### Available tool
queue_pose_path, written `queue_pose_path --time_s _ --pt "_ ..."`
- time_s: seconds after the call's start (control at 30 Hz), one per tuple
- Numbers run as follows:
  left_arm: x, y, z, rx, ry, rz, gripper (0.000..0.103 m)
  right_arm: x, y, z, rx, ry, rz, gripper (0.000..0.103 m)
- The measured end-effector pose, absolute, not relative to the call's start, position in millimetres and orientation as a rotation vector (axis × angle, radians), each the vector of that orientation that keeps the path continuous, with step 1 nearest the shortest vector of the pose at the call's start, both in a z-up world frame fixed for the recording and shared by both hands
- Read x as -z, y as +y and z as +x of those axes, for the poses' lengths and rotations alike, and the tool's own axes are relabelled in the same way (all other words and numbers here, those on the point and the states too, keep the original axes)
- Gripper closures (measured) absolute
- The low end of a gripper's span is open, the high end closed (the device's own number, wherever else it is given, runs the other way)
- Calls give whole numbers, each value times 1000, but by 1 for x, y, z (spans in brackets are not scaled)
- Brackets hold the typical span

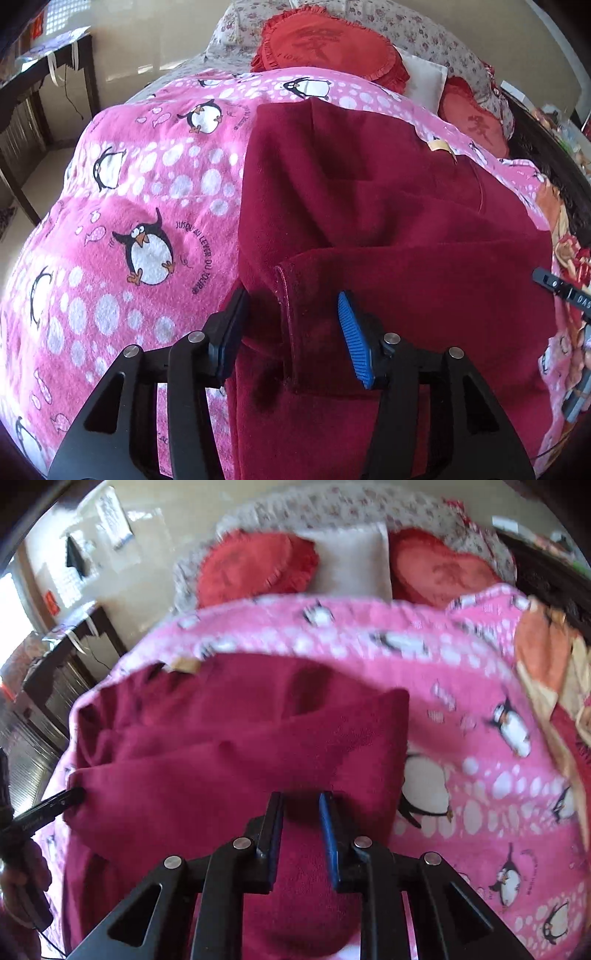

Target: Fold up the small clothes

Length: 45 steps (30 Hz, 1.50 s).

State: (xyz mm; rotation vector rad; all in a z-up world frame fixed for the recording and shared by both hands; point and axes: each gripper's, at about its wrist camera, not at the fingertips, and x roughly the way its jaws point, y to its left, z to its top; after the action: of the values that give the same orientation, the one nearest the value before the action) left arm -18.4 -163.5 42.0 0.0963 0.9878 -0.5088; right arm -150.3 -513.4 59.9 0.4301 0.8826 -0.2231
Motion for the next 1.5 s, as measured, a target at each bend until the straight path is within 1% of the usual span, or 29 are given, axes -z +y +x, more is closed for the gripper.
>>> queue_pose_path --time_s 0.07,0.13,0.2,0.23,0.27,0.4,0.57,0.6,0.63,0.67,0.77,0.87,0.9,0.93,0.97,1.07,1.1,1.13,1.17,1.2,1.27,1.3,1.37,1.43,1.5 --pt "-48 -164 -22 512 991 115 53 -72 -515 -159 234 869 451 85" --pt "-52 -159 -25 517 996 101 53 -87 -509 -173 250 858 413 83" --pt "-55 -151 -29 520 1003 73 53 -92 -504 -190 239 876 407 76" --pt "-56 -146 -32 520 1009 61 53 -93 -502 -197 242 882 415 67" --pt "-56 -140 -36 522 1017 45 53 -92 -501 -208 244 886 435 63" --pt "-56 -120 -55 530 1050 9 53 -75 -491 -249 144 931 589 62" --pt "-45 -96 -85 548 1135 0 53 -49 -470 -283 53 993 661 59" --pt "-44 -93 -91 546 1146 2 52 -44 -467 -287 42 995 682 59" --pt "-42 -90 -97 546 1155 2 48 -41 -464 -288 28 996 699 59" --pt "-41 -87 -103 548 1160 -1 45 -38 -462 -290 16 988 716 59" --pt "-35 -80 -115 542 1180 -33 45 -34 -465 -284 17 914 783 59" --pt "-27 -79 -123 536 1219 -47 45 -25 -473 -267 90 886 805 59" --pt "-27 -79 -126 532 1213 -39 45 -22 -473 -260 96 889 809 60" --pt "-28 -82 -127 530 1206 -25 45 -22 -471 -255 93 895 789 66" --pt "-29 -82 -130 531 1202 -13 45 -25 -464 -251 125 916 707 80" --pt "-31 -78 -137 535 1197 -6 45 -41 -449 -254 165 920 574 91" --pt "-30 -76 -139 534 1197 -4 45 -47 -445 -258 188 912 526 91" --pt "-28 -75 -141 531 1201 1 45 -49 -443 -261 225 912 482 94" --pt "-26 -75 -142 527 1204 9 45 -48 -444 -263 288 927 426 103" --pt "-25 -75 -143 524 1201 12 45 -42 -448 -263 338 956 395 103" --pt "-26 -74 -147 517 1188 21 45 -31 -460 -269 262 984 540 103" --pt "-27 -74 -148 514 1185 25 45 -32 -465 -278 215 959 612 103" --pt "-29 -73 -152 513 1182 20 45 -40 -465 -292 192 924 620 103" --pt "-29 -72 -154 511 1185 22 45 -46 -462 -307 164 918 617 100" --pt "-29 -71 -158 506 1184 30 45 -48 -462 -322 131 926 647 92"
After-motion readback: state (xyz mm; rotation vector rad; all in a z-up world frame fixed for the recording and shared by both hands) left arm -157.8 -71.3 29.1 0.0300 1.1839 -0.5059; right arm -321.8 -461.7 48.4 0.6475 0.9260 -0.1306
